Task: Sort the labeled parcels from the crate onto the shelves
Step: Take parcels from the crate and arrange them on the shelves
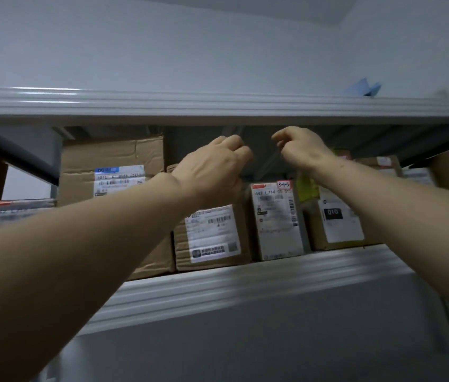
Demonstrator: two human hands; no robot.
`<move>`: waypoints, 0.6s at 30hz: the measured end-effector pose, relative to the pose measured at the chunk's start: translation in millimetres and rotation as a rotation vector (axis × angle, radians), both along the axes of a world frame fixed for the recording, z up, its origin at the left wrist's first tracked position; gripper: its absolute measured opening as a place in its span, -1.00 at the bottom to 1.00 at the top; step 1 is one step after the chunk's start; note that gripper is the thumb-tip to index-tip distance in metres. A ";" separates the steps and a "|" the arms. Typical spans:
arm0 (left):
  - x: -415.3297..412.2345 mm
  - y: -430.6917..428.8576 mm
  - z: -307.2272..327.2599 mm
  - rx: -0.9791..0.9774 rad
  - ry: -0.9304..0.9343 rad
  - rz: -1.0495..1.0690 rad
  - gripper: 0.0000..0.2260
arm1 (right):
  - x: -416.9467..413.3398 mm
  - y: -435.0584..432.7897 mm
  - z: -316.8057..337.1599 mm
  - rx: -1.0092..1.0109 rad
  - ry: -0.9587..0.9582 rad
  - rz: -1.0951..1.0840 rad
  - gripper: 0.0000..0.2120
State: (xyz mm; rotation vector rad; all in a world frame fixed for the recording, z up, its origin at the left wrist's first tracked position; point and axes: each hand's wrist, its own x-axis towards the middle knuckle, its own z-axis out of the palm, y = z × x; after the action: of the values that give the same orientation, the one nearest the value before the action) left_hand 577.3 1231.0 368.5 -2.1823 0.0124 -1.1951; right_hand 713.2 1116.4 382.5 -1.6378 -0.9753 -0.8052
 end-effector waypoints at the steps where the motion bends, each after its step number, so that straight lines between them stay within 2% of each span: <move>1: 10.8 -10.6 1.2 -0.030 0.011 -0.007 -0.62 | 6.4 -7.0 -2.7 0.024 -0.005 -0.027 -0.57; 7: 73.0 -55.0 4.2 -0.225 0.168 0.106 -0.67 | 33.1 -35.6 -21.0 0.161 -0.051 -0.111 -0.64; 10: 93.3 -58.1 3.6 -0.294 0.199 0.201 -0.65 | 37.9 -39.6 -29.2 0.186 -0.057 -0.053 -0.70; 12: 99.5 -57.5 2.5 -0.329 0.208 0.271 -0.62 | 33.1 -39.2 -37.2 0.182 0.006 0.011 -0.71; 16: 102.1 -58.2 -1.5 -0.324 0.257 0.303 -0.70 | 19.9 -35.4 -58.3 -0.036 0.164 -0.041 -0.76; 18: 98.6 -60.1 -2.7 -0.315 0.262 0.316 -0.69 | 11.1 -35.2 -66.2 -0.151 0.213 -0.071 -0.85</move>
State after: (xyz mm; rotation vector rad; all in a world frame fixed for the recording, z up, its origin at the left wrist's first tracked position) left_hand 675.8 1170.9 365.8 -2.4833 -0.4204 -0.7685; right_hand 724.3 1081.2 316.3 -1.8549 -0.8474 -0.6005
